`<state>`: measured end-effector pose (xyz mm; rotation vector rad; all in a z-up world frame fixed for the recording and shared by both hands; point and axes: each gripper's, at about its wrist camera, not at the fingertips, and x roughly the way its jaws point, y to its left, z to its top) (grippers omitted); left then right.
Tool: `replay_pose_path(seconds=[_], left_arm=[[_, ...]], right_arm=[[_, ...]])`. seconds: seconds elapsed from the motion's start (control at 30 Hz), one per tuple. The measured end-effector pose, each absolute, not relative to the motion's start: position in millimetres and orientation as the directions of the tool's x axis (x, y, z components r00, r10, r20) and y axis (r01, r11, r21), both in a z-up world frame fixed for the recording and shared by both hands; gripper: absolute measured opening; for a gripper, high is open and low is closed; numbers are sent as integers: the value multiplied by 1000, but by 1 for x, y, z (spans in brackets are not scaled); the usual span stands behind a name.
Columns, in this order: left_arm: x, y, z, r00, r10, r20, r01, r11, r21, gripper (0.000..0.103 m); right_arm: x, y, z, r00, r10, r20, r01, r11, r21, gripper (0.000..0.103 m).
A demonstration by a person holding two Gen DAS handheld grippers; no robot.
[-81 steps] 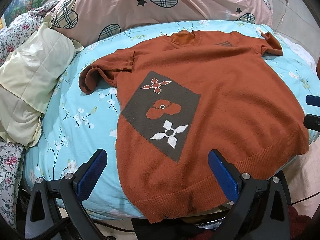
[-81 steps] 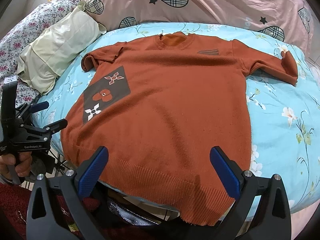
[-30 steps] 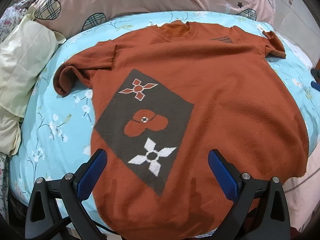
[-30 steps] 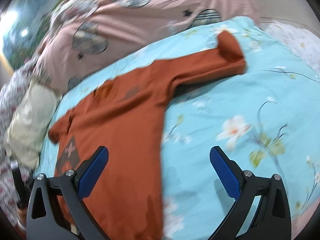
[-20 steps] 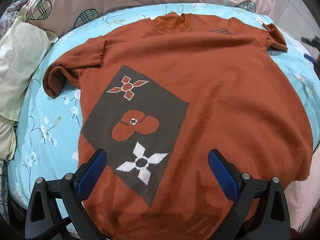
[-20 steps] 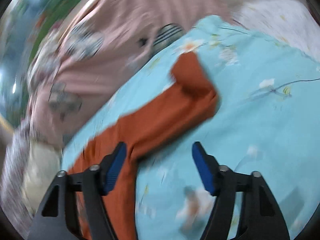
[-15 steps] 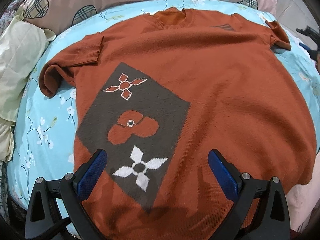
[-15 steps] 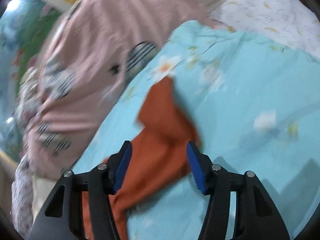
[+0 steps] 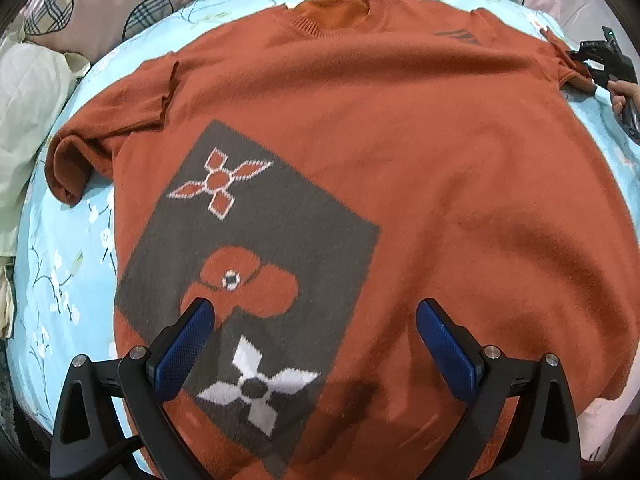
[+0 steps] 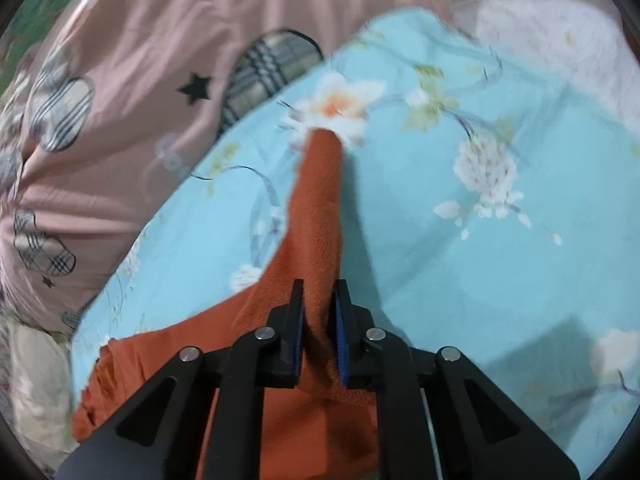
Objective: Fold small clothes
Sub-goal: 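Grasp the sweater sleeve with the right gripper and lift it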
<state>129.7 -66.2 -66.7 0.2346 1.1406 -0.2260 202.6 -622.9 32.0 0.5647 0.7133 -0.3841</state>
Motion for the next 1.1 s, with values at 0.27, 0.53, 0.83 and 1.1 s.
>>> replay_pose_path(seconds=[0.27,0.53,0.83,1.1], left_arm=[[125,-53,-55,433,-99,-896,289,957,34,101],[106,-21,-41,478,-111,-872,241,970,9,101],[106,18,-48,471,-102,-876,157,987,-31,101],[138,8,-54,455,-159,-876,171,981,-89,101]], right_arm=[[218,-477,66,742,-130,-657,356,907,223,13],[261,-305,32,698,-14,-716,134,985,112,13],[241,-244,-4,621,260,-740,-66,957,281,43],[251,-315,5,627,244,-740,41,938,344,43]])
